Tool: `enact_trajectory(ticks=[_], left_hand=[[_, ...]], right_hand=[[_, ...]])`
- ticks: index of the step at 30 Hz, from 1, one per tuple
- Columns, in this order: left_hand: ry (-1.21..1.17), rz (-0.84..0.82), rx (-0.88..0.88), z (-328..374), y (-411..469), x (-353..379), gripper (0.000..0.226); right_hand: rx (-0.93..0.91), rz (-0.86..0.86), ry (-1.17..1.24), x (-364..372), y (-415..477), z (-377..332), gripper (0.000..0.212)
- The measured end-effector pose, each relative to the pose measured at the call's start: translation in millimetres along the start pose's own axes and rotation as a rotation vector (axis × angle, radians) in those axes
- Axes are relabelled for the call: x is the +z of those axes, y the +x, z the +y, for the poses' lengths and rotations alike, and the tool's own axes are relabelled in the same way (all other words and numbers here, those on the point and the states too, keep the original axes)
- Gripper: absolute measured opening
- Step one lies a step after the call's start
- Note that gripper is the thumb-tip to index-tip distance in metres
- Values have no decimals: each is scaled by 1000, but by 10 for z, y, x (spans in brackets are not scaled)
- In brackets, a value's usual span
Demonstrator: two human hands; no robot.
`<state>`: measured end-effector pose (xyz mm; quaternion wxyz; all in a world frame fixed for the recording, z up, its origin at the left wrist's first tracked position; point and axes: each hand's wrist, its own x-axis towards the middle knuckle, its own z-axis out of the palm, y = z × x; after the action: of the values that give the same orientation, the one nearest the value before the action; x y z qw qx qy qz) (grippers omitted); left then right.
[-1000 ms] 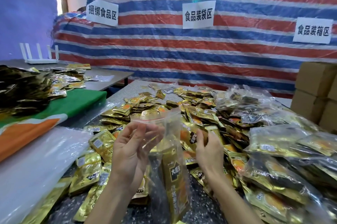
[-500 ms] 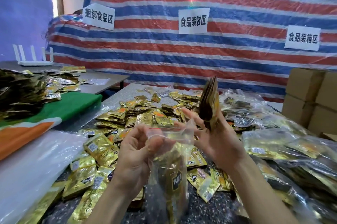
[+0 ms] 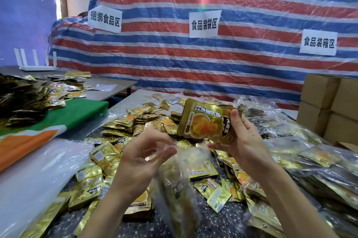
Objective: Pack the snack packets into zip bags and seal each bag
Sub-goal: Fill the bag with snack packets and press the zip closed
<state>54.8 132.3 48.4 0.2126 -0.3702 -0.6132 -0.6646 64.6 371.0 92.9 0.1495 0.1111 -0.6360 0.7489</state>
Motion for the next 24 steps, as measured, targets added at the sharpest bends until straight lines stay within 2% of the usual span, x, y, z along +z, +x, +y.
enact_trajectory(ticks=[7, 10, 14, 17, 18, 20, 23, 24], left_hand=[[51, -21, 68, 58, 41, 1, 29], [60, 9, 73, 67, 136, 0, 46], [83, -20, 52, 56, 289, 9, 69], [40, -67, 24, 75, 343, 52, 56], [16, -94, 17, 81, 359, 71, 51], [-57, -158, 4, 102, 385, 115, 45], [-195, -214, -21, 130, 409, 100, 34], [-203, -208, -30, 150, 414, 74, 33]], right_hand=[[-20, 16, -131, -6, -37, -37, 41], [45, 67, -128, 27, -30, -14, 53], [138, 68, 26, 155, -52, 31, 50], [128, -87, 178, 253, -37, 38, 47], [106, -169, 190, 301, -37, 18, 49], [69, -318, 158, 402, -38, -28, 38], [73, -352, 36, 413, -5, -26, 41], [87, -322, -14, 369, 12, -9, 51]])
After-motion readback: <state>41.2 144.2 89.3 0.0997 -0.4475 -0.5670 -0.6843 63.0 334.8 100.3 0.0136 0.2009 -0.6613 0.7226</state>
